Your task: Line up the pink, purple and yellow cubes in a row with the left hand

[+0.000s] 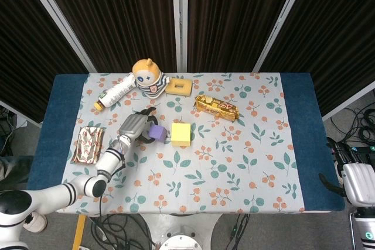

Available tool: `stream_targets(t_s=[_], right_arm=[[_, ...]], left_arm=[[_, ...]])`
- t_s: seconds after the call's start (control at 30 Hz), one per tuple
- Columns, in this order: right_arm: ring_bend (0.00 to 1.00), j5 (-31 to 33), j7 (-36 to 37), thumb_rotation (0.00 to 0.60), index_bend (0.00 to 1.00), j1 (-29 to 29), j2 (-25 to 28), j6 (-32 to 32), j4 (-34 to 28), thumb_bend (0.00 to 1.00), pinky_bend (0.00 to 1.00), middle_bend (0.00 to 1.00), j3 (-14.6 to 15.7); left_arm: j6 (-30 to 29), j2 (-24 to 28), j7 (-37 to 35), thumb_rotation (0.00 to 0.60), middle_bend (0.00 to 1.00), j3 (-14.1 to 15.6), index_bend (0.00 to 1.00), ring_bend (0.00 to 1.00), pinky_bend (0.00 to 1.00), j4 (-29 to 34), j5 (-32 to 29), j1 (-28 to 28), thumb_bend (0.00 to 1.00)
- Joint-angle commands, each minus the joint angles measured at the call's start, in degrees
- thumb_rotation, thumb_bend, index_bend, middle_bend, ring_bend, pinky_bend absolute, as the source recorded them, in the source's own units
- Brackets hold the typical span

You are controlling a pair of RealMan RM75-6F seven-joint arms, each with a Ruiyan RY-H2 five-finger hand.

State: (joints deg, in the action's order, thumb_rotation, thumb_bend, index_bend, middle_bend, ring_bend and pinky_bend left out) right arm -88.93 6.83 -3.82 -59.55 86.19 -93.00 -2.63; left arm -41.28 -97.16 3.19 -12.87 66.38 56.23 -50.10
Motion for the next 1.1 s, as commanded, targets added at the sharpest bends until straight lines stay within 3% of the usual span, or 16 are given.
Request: stream_targets(t_s=[0.03,0.57,1.1], right_arm=[[0.13,0.1,0.1,0.6,0.04,0.0,0.0,0.0,0.1,0.16,0.23,0.2,0.0],[0.13,0.3,1.2,0.6,0.04,0.1,0.0,-0.3,1.0,0.16,0.23,0.2,0.0],[0.13,0.4,1.2,0.6,0.04,0.1,0.1,-0.3,0.9,0.16,0.23,0.2,0.0]], left_arm=[[0.3,-1.4,3.6,0.6,0.18,-0.9,0.52,0.14,0.22,-0.6,-3.3,-1.4,0.27],[-2.8,-3.8,14.0,0.6,0.18,-1.4,0.5,0.14,0.22,1.1,-14.0,-3.6,0.26],[-5.2,-4.8,18.5,0.6,0.18,-1.3,0.46,0.14,0.22,2.7,-18.3,-4.2,0.26]])
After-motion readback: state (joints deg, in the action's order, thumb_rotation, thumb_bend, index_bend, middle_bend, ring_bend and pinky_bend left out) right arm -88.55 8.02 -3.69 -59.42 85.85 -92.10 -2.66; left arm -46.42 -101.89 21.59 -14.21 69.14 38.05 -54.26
